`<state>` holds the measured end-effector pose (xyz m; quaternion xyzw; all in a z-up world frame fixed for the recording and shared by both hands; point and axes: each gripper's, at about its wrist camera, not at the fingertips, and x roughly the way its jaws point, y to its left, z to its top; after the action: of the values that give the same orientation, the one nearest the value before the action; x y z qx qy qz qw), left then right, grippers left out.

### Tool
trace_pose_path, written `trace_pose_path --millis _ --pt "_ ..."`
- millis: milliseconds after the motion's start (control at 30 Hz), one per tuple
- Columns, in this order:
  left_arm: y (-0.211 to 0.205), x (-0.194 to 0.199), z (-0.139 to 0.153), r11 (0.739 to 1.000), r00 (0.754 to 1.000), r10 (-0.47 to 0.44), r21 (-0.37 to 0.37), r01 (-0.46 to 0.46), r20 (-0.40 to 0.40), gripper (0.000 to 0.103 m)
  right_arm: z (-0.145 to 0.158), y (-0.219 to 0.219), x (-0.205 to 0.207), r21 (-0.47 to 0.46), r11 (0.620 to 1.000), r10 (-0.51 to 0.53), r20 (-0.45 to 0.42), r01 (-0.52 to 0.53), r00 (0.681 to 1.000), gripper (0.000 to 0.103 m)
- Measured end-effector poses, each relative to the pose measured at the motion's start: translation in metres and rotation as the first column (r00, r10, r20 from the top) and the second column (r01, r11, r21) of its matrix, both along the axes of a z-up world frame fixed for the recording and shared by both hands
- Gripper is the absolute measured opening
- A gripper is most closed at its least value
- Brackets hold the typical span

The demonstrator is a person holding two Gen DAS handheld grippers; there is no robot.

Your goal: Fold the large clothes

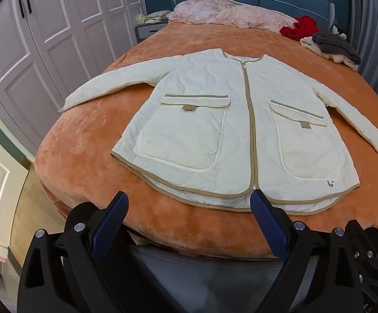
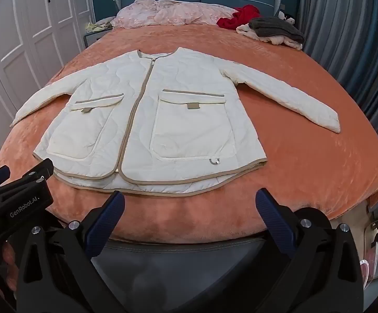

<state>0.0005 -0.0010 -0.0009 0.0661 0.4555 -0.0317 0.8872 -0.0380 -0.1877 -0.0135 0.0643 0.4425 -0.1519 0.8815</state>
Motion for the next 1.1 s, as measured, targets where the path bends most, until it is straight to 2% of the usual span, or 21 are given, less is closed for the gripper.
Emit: trace_pose_path --millis 433,500,1100 --pt "0.001 -0.005 0.001 1.0 1.0 0.007 -0.001 -0.007 0.012 0.092 0.01 -0.013 -0.004 0.016 1.0 0.008 0.004 -0.009 1.0 0.098" --pt "0.002 -0.004 0.004 1.0 1.0 0.006 -0.003 -0.006 0.008 0.092 0.008 0.0 0.0 -0.004 1.0 0.006 0.002 -0.006 1.0 0.098" --pt "0.005 -0.002 0.007 1.0 1.0 0.008 -0.005 -0.008 0.004 0.092 0.009 0.001 0.002 -0.014 1.0 0.012 0.004 -0.012 1.0 0.098"
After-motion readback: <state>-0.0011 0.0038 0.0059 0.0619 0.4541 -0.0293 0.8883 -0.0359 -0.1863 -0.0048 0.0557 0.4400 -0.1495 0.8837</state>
